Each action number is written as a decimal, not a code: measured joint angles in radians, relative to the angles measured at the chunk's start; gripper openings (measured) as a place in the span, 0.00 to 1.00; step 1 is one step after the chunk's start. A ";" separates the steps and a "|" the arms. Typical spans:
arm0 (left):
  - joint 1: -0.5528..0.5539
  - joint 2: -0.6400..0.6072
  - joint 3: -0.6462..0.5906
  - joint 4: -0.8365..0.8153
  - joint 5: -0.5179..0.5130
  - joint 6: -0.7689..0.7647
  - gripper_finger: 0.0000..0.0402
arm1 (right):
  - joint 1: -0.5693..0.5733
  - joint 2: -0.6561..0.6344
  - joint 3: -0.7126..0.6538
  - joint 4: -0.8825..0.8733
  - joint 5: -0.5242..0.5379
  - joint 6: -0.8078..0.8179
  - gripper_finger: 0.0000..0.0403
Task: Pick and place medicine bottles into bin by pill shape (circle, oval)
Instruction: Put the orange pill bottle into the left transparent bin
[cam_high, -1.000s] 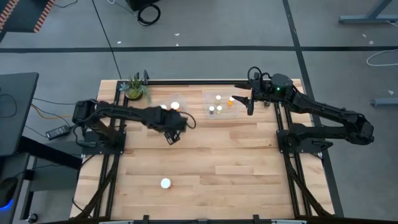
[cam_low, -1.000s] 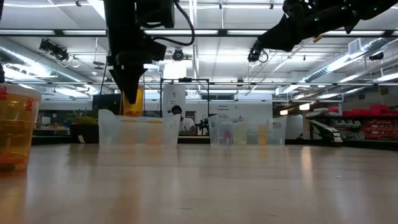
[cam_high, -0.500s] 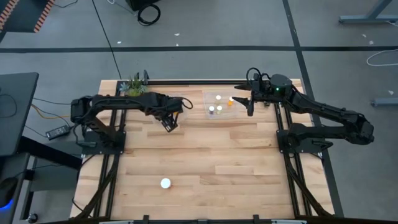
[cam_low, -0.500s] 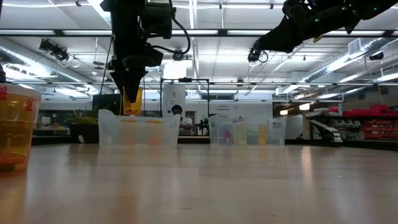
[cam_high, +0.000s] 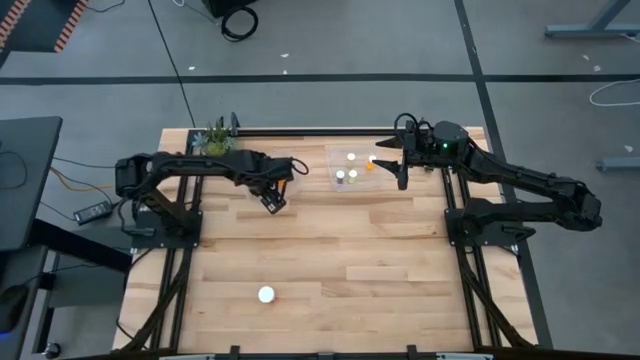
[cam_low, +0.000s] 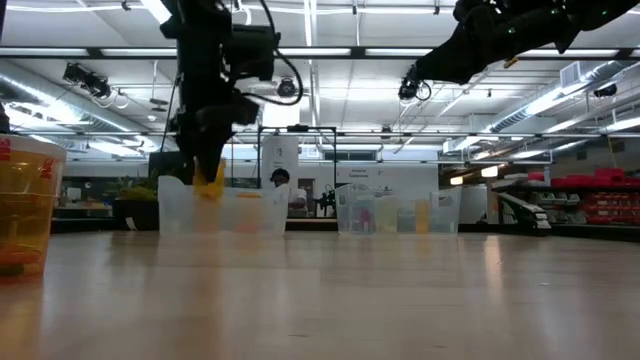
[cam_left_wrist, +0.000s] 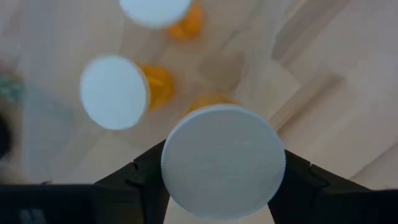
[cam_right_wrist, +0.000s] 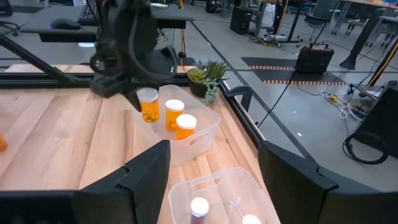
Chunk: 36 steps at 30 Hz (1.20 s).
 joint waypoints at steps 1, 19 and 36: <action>0.000 0.000 -0.024 0.015 -0.002 0.000 0.54 | 0.000 0.000 0.000 0.000 0.000 0.000 0.62; 0.006 -0.002 -0.096 0.083 0.005 -0.064 0.71 | -0.001 0.000 0.000 0.011 0.000 0.000 0.62; -0.117 -0.003 0.138 0.065 0.139 -0.018 0.70 | -0.001 0.000 0.000 0.006 0.000 0.000 0.62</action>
